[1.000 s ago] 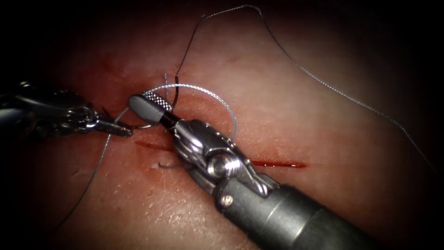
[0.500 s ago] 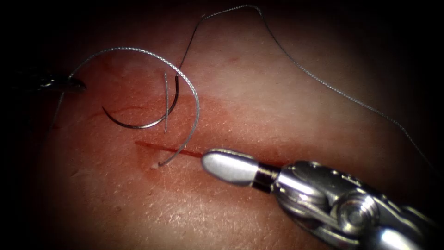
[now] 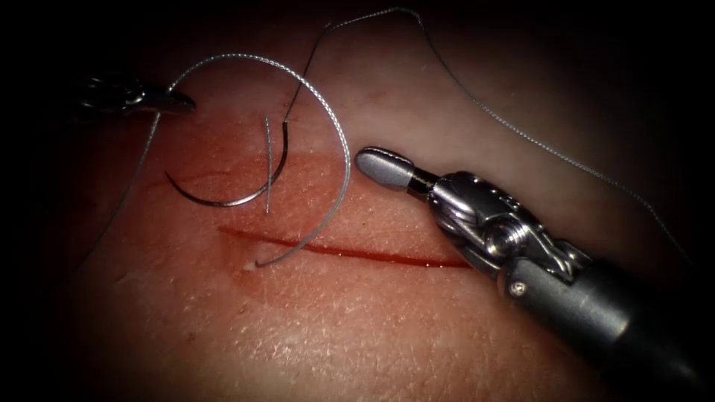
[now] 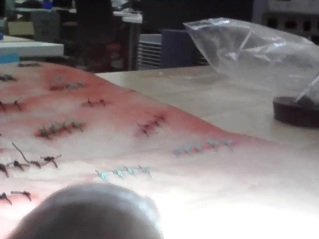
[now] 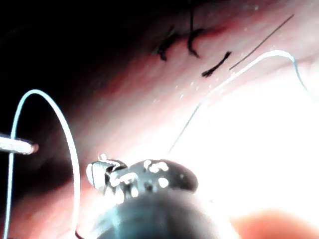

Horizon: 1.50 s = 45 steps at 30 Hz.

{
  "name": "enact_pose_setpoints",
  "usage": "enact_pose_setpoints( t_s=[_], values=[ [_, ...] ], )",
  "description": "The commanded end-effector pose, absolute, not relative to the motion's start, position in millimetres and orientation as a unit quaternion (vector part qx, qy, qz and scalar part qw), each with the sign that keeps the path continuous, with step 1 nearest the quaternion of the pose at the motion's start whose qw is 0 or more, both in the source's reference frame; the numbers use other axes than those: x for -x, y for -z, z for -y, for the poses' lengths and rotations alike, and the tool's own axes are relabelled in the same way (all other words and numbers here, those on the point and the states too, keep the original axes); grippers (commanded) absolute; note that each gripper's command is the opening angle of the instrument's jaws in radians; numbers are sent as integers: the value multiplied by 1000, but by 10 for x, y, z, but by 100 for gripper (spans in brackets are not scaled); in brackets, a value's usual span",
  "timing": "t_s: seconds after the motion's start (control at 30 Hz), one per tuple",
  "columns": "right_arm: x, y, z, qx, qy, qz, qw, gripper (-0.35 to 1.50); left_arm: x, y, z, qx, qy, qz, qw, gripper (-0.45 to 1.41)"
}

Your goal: Wound Closure

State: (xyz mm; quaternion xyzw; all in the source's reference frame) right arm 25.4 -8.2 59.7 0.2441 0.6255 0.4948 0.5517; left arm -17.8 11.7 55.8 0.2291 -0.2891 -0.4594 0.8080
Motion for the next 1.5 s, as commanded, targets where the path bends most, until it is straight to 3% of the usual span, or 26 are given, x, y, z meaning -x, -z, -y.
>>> enact_pose_setpoints(
  t_s=[0.03,0.33,0.53,0.67,0.8,0.97,1.2,1.5],
  values=[
    [-290,-582,80,-251,-487,-635,544,-35,189,-563,-119,-235,454,297,807,-45],
    [-313,-574,80,-263,-486,-659,511,-35,206,-600,-73,-267,428,251,826,-45],
    [-342,-571,71,-200,-544,-655,485,-35,224,-601,-15,-314,411,220,827,-45],
    [-354,-569,65,-132,-530,-647,531,-35,233,-590,0,-351,383,215,827,-45],
    [-354,-564,61,-39,-460,-576,674,-35,224,-542,-33,-341,320,227,854,-45],
    [-348,-569,62,-17,-417,-546,726,-35,214,-512,-57,-315,253,249,880,-45],
    [-352,-599,78,-113,-287,-583,751,-35,210,-505,-76,-284,237,259,892,-45],
    [-358,-591,89,-208,-182,-645,713,-35,203,-521,-97,-235,229,264,907,-45]
  ],
)
